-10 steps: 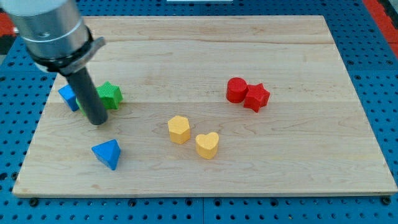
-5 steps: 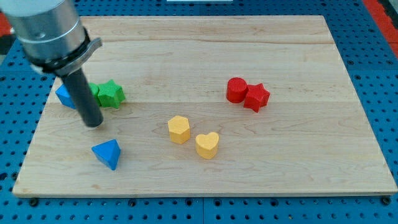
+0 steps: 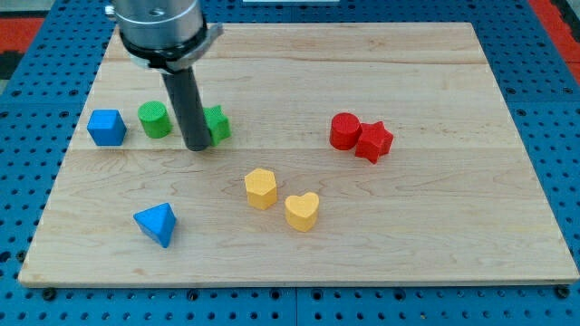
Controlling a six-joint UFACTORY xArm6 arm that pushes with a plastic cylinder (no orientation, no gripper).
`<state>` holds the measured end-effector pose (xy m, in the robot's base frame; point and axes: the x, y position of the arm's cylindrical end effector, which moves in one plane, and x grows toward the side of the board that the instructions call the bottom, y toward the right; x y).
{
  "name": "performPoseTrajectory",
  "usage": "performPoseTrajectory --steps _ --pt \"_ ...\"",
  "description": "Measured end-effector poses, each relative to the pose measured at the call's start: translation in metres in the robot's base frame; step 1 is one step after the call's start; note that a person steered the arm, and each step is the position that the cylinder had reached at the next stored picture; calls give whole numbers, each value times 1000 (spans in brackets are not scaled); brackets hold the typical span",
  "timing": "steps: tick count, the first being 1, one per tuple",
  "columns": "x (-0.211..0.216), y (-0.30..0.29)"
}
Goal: Separate the green blocks from the blue blocks
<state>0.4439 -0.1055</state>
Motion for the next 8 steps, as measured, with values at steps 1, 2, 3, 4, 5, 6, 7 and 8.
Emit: performPoseTrajectory --steps 1,2,3,4,5,6,7,8 --pt "-8 36" --pt "19 -26" --pt "15 -91" --pt "0 -95" --pt "-11 -90" --pt "-16 -76" --pt "-15 -39" --pt "2 9"
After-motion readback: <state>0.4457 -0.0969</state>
